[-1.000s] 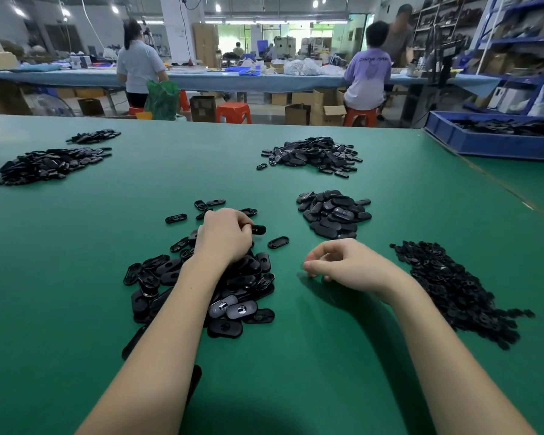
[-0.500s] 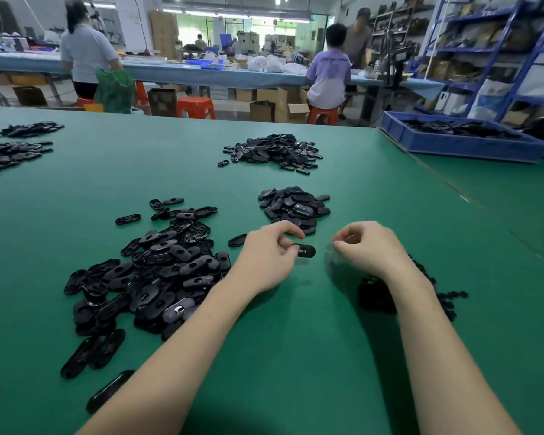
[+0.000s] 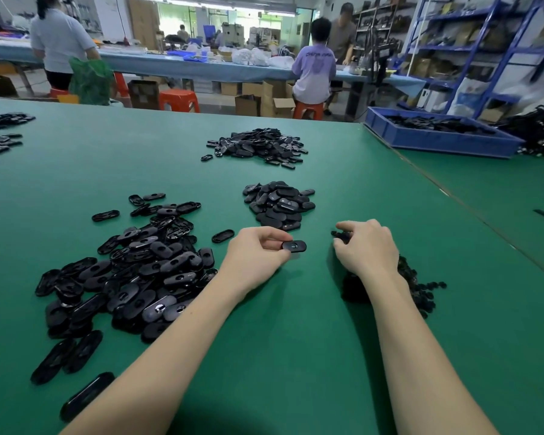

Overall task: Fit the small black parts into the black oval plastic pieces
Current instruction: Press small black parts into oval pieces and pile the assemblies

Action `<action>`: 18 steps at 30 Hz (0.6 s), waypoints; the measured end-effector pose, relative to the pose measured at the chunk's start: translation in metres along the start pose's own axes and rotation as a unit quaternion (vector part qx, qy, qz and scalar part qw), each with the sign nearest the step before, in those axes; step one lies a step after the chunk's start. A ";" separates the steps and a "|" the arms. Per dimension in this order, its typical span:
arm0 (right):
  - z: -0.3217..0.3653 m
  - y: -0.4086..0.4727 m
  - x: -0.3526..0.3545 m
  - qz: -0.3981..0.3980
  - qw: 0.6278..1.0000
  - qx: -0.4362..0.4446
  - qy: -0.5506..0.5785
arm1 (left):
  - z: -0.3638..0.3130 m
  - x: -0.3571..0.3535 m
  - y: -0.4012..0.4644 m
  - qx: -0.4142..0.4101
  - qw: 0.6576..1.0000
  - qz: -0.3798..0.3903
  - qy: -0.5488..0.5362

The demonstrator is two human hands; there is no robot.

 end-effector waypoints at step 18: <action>0.020 -0.009 0.016 0.070 0.906 -0.008 0.418 | -0.007 0.002 -0.002 0.041 0.993 -0.004 -0.109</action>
Point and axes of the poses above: each hand's wrist, its own y-axis towards the middle knuckle, its own x-axis out of the back of the hand, z = x × y, the point moved 4 cm from there along y, towards the middle knuckle, and after that the axes turned 15 degrees about -y, right-handed, at the moved point
